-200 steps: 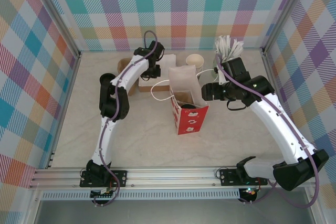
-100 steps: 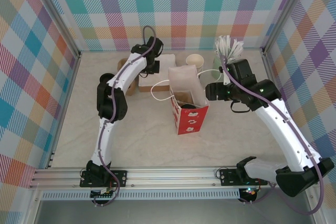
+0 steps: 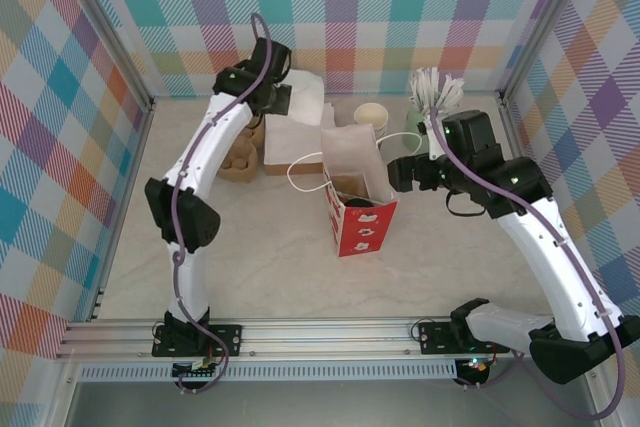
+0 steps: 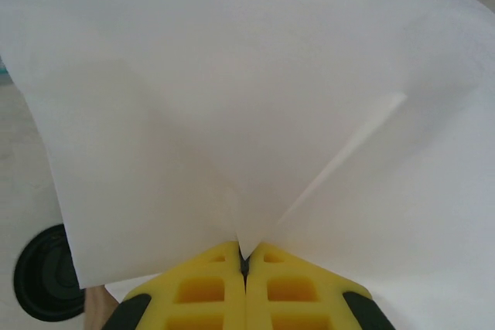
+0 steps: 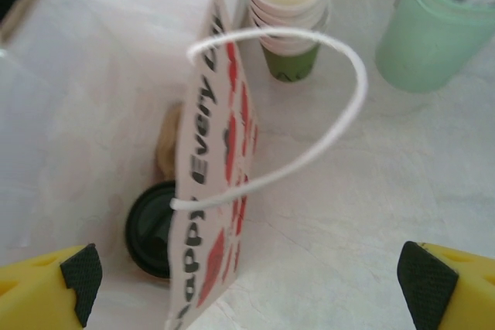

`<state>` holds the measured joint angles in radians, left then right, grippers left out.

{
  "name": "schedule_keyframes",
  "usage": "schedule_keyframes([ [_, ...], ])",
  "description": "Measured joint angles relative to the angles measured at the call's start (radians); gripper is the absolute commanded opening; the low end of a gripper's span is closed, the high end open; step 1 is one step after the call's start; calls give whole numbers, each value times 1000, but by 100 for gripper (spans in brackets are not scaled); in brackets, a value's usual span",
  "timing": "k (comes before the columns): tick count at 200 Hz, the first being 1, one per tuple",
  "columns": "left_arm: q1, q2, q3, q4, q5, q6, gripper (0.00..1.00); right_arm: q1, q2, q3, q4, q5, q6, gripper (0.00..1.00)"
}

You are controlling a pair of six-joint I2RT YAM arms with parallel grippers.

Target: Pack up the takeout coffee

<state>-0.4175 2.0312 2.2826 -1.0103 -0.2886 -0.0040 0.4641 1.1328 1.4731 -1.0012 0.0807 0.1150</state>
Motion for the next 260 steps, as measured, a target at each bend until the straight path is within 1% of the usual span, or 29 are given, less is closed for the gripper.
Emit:
schedule_keyframes([
  [30,0,-186,-119,68,48,67,0,0,-38,33,48,-72,-59,100],
  [63,0,-419,-287,162,159,147,0,0,-60,113,83,-201,-166,100],
  [90,-10,-588,-421,222,272,217,0,0,10,284,51,-343,-271,100],
  [107,-45,-657,-464,229,328,269,0,17,79,404,25,-400,-340,100],
  [124,-95,-694,-488,225,361,314,0,61,132,480,6,-417,-414,100],
  [148,-168,-718,-509,203,382,372,0,147,180,518,-23,-414,-534,100],
  [178,-249,-726,-529,171,381,430,0,232,259,579,-70,-357,-665,100],
  [203,-294,-737,-547,155,382,472,0,265,317,602,-92,-319,-740,100],
  [231,-316,-744,-555,148,385,507,0,283,359,602,-100,-297,-790,100],
  [260,-324,-750,-566,150,406,529,0,284,378,591,-88,-292,-806,91],
])
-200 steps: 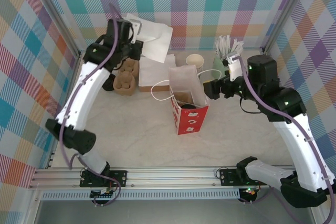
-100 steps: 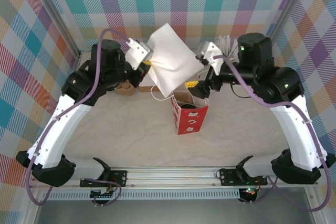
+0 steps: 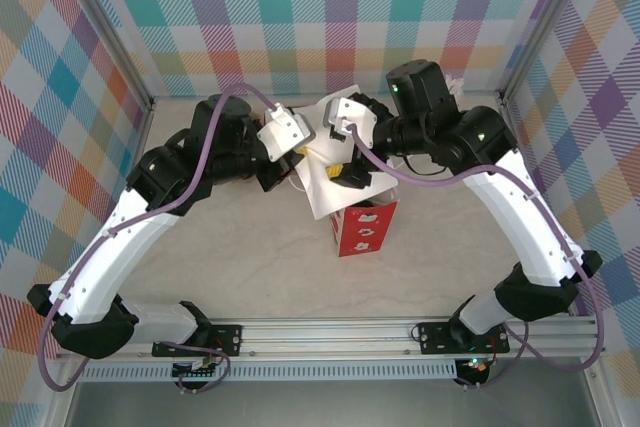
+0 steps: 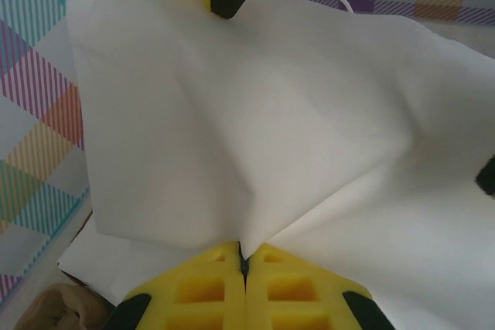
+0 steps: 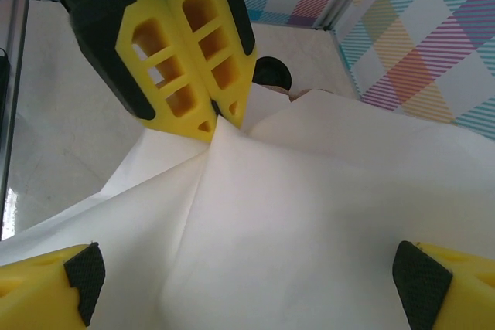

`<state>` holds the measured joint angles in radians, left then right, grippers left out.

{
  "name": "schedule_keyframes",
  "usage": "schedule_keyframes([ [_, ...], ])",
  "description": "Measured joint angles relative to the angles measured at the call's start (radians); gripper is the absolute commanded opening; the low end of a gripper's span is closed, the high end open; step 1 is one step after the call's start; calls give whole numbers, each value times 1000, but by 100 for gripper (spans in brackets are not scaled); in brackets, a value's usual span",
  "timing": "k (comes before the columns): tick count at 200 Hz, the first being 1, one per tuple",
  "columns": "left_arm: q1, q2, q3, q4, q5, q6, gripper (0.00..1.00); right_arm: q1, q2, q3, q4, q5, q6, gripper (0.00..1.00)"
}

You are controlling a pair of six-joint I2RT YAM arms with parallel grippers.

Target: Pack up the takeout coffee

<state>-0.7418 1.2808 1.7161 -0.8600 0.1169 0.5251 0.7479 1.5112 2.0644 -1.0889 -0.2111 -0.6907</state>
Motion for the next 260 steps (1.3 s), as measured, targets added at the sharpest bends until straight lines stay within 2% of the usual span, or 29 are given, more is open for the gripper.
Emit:
schedule_keyframes([
  [33,-7,-31,-34,26,37,13,0,0,-8,-85,25,2,2,85],
  [59,-9,-66,-50,56,62,19,0,0,-16,-163,36,1,24,73],
  [88,-9,-91,-51,85,77,19,0,0,-40,-209,42,-3,50,44],
  [103,-9,-93,-51,94,82,19,0,0,-63,-222,48,-10,78,40],
  [111,-9,-92,-51,98,84,19,0,0,-77,-226,50,-11,88,44],
  [124,-9,-90,-51,98,84,19,0,0,-102,-232,57,-13,103,61],
  [152,-9,-82,-59,102,80,22,0,0,-170,-256,78,-5,106,74],
  [182,-9,-53,-60,101,80,27,0,0,-216,-256,100,4,108,100],
  [213,-11,-38,-60,102,82,38,0,0,-210,-255,146,-11,103,100],
  [260,-26,-34,-60,103,89,57,0,0,-115,-210,203,-61,103,100],
])
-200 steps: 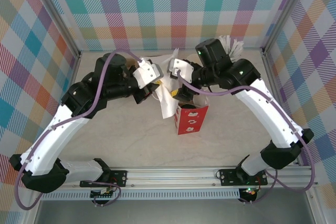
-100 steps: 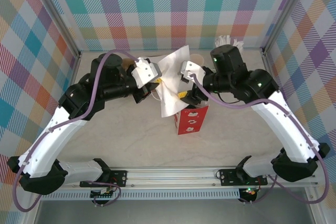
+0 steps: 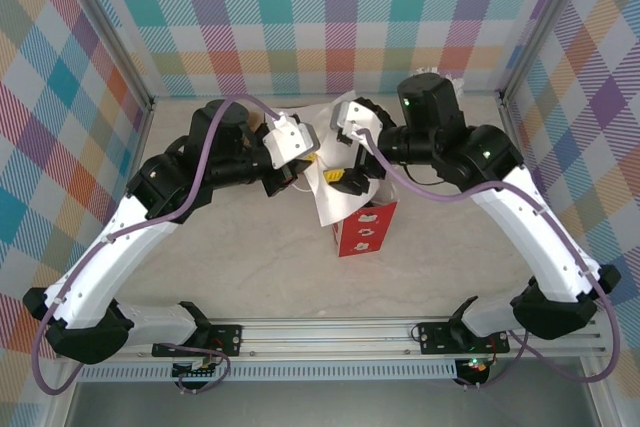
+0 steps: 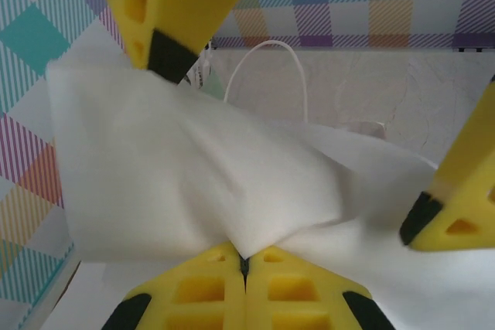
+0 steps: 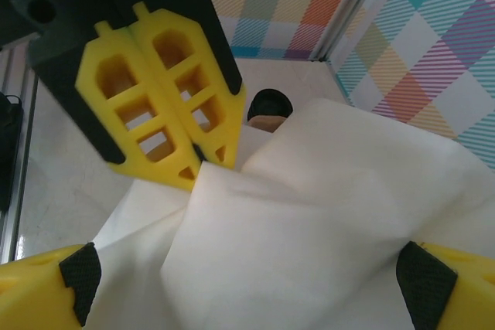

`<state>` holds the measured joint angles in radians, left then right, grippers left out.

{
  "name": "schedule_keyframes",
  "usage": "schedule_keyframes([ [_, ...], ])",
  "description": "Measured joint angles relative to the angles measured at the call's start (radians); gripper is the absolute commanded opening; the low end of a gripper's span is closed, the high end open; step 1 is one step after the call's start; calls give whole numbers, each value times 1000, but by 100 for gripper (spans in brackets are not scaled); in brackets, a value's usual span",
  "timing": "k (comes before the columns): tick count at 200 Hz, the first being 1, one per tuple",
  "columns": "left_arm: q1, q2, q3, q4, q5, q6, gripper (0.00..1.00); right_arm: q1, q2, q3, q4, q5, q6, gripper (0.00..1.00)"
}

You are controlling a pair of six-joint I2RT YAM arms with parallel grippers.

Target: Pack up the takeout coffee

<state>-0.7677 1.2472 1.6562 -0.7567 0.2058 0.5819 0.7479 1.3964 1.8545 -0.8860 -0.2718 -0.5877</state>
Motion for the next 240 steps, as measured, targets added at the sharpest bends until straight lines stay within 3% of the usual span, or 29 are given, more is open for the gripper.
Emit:
schedule_keyframes([
  [19,-3,3,0,1,7,11,0,0,28,0,10,-21,3,98],
  [65,-4,3,0,7,11,14,0,0,16,-69,16,-54,34,76],
  [114,-4,1,-4,50,11,14,0,0,-5,-127,10,-24,74,18],
  [134,-4,-1,-5,53,11,14,9,0,-11,-127,10,-2,100,1],
  [142,-4,-3,-5,54,11,16,16,0,-13,-123,10,8,105,0],
  [159,-4,-11,-7,55,9,9,42,3,-13,-105,-1,48,129,0],
  [177,-4,-37,-21,60,-7,3,55,3,-13,-92,-16,102,148,0],
  [199,-4,-95,-64,79,-42,-25,60,-3,-15,-91,-41,164,171,0],
  [240,-4,-255,-219,134,-123,-102,61,-55,-35,-106,-73,193,215,0],
])
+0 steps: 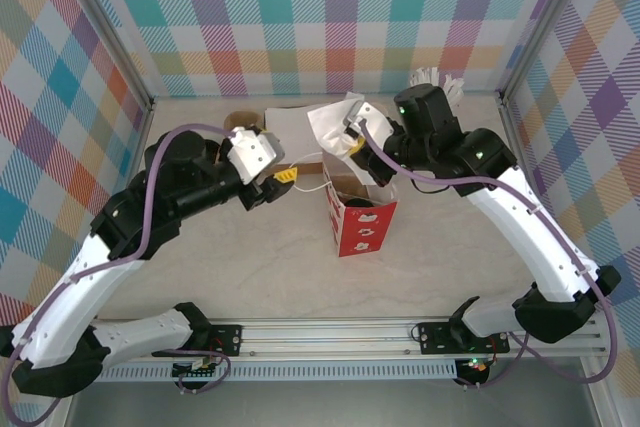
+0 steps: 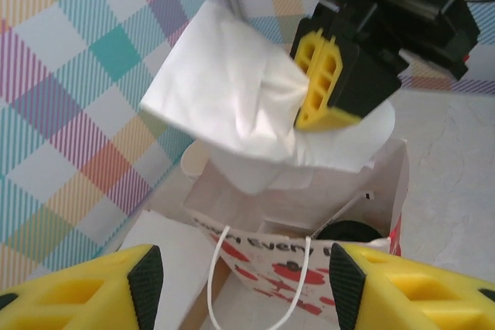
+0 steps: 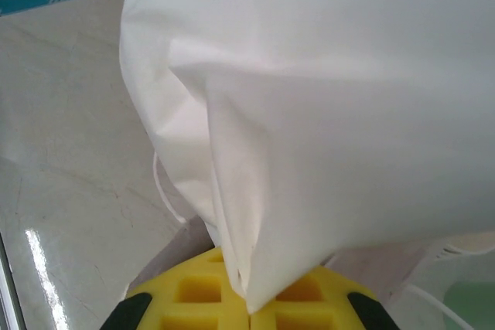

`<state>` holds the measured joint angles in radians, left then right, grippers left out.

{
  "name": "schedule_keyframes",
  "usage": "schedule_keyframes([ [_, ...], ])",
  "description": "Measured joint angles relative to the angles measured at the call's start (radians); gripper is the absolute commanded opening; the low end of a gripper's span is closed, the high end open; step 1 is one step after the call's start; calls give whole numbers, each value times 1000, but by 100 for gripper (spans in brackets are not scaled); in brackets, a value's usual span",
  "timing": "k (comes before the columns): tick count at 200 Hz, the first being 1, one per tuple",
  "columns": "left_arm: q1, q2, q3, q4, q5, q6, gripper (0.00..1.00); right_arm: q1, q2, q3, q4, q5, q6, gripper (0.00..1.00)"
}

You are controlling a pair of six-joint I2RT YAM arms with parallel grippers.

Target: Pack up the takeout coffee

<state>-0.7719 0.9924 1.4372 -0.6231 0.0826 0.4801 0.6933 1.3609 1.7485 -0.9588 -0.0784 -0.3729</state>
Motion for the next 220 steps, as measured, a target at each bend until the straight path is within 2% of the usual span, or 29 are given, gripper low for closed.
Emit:
schedule_keyframes([
  [49,0,-121,-206,27,-66,-129,61,-50,21,-21,-37,-24,42,0],
  [98,0,-206,-350,25,-101,-246,59,-62,117,-51,-68,-34,95,0],
  [188,0,-266,-420,29,-111,-346,56,-72,211,-198,-89,-8,235,0],
  [207,0,-260,-420,29,-111,-354,56,-72,235,-205,-100,-8,239,5],
  [220,0,-253,-420,29,-111,-356,57,-72,243,-205,-106,-9,242,17],
])
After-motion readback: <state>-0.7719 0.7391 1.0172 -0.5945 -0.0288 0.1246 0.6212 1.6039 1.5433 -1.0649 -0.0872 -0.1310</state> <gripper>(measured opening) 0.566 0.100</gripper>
